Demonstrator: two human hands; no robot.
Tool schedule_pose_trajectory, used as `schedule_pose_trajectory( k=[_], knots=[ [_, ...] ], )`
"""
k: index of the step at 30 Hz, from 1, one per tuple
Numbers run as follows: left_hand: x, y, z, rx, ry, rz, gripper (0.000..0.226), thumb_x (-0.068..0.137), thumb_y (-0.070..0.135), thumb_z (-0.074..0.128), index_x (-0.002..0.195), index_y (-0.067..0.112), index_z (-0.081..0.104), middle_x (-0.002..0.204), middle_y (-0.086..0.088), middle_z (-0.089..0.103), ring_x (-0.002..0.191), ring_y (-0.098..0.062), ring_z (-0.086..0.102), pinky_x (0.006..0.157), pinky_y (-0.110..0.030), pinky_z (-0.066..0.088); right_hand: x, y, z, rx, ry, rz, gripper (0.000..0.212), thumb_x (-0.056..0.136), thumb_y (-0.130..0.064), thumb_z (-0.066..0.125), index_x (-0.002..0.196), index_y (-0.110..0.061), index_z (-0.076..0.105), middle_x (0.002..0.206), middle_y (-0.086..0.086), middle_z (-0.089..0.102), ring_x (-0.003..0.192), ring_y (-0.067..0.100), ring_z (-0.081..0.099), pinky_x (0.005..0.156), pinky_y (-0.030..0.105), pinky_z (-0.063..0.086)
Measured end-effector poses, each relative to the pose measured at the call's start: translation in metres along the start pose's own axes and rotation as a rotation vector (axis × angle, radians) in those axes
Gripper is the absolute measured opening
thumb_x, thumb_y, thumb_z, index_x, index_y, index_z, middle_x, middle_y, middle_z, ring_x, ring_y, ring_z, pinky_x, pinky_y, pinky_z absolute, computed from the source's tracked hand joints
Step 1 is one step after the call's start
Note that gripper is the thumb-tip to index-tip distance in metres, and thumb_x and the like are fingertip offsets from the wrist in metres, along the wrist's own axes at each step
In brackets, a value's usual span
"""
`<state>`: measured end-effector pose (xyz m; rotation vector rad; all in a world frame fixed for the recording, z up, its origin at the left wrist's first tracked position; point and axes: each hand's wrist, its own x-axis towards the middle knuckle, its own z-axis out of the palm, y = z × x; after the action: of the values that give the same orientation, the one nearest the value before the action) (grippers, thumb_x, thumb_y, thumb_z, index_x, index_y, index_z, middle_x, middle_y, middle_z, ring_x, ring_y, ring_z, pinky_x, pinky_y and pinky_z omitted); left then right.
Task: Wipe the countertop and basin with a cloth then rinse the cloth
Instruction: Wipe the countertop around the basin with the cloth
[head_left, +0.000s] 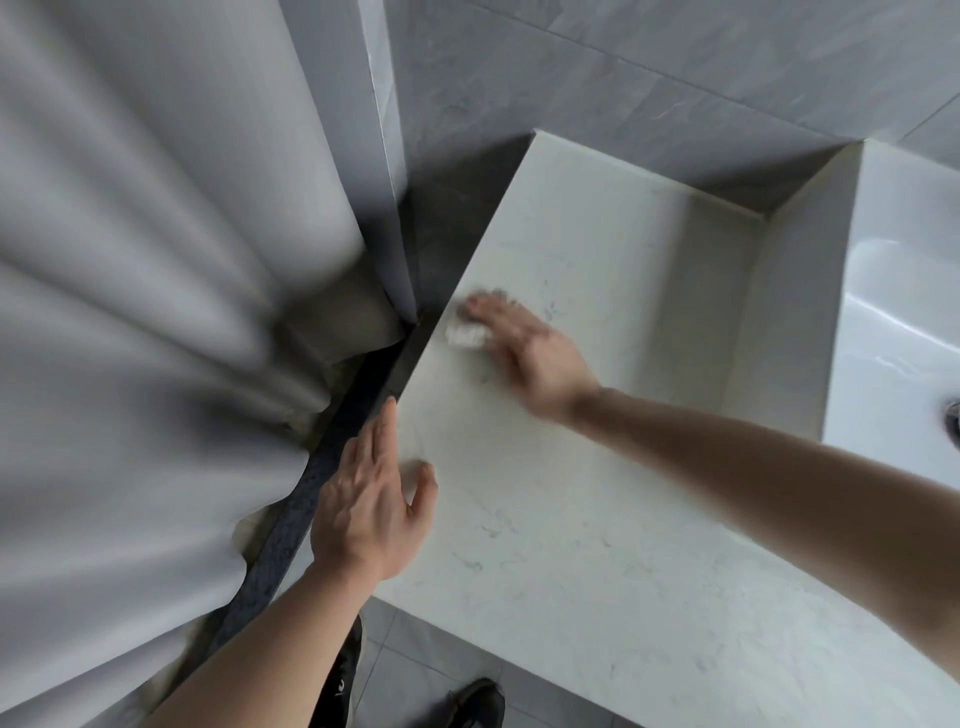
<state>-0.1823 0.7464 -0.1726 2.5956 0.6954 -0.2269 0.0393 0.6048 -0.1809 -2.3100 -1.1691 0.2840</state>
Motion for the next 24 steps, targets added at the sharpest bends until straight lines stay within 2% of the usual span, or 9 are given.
schedule_pose_trajectory(
  k=[2,6,8,11,15,18,21,24],
  knots=[
    [0.001,0.0,0.001,0.0,0.004,0.0,0.083,0.091,0.056,0.029,0.163,0.024,0.006,0.165,-0.002,0.032,0.143,-0.025,0.04,0.098,-0.049,0.049,0.028,0.011,-0.022,0.047,0.116,0.124,0.046,0.109,-0.016,0.045,0.154,-0.026,0.047,0.162,-0.003,0.044,0.153,0.016,0.033,0.125,0.021,0.021],
    [0.001,-0.001,0.003,-0.006,0.006,-0.001,0.083,0.09,0.057,0.027,0.163,0.025,0.007,0.166,-0.002,0.032,0.145,-0.025,0.039,0.101,-0.048,0.048,0.088,0.054,-0.066,-0.028,0.302,0.306,0.04,0.11,-0.033,0.041,0.147,-0.026,0.055,0.157,-0.001,0.05,0.145,0.019,0.045,0.117,0.025,0.033],
    [0.0,-0.002,0.003,-0.007,0.013,-0.006,0.083,0.089,0.057,0.026,0.163,0.025,0.006,0.166,-0.002,0.031,0.146,-0.023,0.038,0.102,-0.048,0.048,0.109,0.082,-0.079,-0.083,0.304,0.367,0.044,0.109,-0.036,0.039,0.147,-0.022,0.055,0.157,0.003,0.05,0.145,0.023,0.045,0.117,0.03,0.034],
    [0.001,-0.001,0.003,-0.012,0.018,-0.009,0.084,0.089,0.057,0.024,0.164,0.026,0.005,0.166,-0.001,0.031,0.148,-0.022,0.036,0.104,-0.046,0.047,0.126,0.115,-0.081,-0.162,0.256,0.415,0.054,0.102,-0.036,0.034,0.147,-0.015,0.055,0.156,0.009,0.05,0.144,0.031,0.044,0.121,0.035,0.028],
    [0.003,-0.001,0.003,-0.015,0.014,-0.014,0.082,0.09,0.056,0.027,0.164,0.026,0.005,0.167,0.0,0.029,0.149,-0.022,0.035,0.105,-0.047,0.046,0.133,0.116,-0.064,-0.289,0.202,0.466,0.064,0.09,-0.041,0.031,0.15,-0.029,0.051,0.161,-0.004,0.045,0.147,0.032,0.037,0.124,0.047,0.019],
    [0.001,-0.001,0.003,-0.001,0.005,-0.015,0.082,0.09,0.056,0.027,0.164,0.026,0.005,0.167,-0.001,0.029,0.147,-0.024,0.036,0.103,-0.048,0.046,0.122,0.093,-0.056,-0.249,0.12,0.372,0.061,0.094,-0.038,0.036,0.154,-0.033,0.047,0.164,-0.005,0.041,0.152,0.035,0.031,0.125,0.048,0.02],
    [0.0,0.002,0.001,-0.003,-0.002,-0.024,0.083,0.089,0.057,0.026,0.164,0.025,0.006,0.167,-0.002,0.029,0.147,-0.025,0.036,0.103,-0.049,0.046,0.084,0.063,-0.033,-0.228,0.034,0.16,0.054,0.102,-0.031,0.041,0.156,-0.026,0.046,0.164,-0.001,0.041,0.155,0.034,0.029,0.127,0.047,0.021],
    [0.001,0.004,-0.001,0.002,-0.003,-0.019,0.082,0.091,0.054,0.03,0.163,0.025,0.006,0.166,-0.003,0.03,0.146,-0.026,0.036,0.103,-0.05,0.046,0.037,0.031,-0.01,-0.186,-0.017,-0.022,0.054,0.102,-0.023,0.043,0.156,-0.021,0.045,0.163,0.002,0.042,0.155,0.031,0.03,0.129,0.042,0.019]
  ],
)
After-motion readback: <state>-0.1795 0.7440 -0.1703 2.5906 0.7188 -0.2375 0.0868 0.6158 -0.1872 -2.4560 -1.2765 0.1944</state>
